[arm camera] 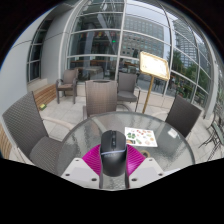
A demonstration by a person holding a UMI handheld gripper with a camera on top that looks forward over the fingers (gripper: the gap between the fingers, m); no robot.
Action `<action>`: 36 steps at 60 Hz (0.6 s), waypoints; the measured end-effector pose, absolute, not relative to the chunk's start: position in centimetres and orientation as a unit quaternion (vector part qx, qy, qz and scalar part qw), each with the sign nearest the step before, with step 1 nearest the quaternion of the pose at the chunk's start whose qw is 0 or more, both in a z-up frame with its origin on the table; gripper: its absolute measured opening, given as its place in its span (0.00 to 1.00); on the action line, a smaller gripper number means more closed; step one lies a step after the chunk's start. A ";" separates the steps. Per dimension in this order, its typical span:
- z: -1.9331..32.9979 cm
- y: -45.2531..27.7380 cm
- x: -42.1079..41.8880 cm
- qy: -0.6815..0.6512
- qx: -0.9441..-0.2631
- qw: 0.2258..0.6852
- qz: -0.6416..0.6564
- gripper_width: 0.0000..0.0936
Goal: Arrange mouse
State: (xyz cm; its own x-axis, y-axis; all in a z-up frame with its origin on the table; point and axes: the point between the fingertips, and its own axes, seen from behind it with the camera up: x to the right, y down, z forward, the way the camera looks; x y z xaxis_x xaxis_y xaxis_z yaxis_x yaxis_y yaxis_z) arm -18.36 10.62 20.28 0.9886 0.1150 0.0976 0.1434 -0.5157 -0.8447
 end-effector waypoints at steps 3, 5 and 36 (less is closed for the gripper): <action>24.5 10.6 -14.2 -0.078 -0.853 0.514 -0.034 0.31; 26.5 10.6 -11.4 -0.075 -0.845 0.528 -0.045 0.31; 2.9 2.1 12.7 -0.025 -0.930 0.367 -0.005 0.31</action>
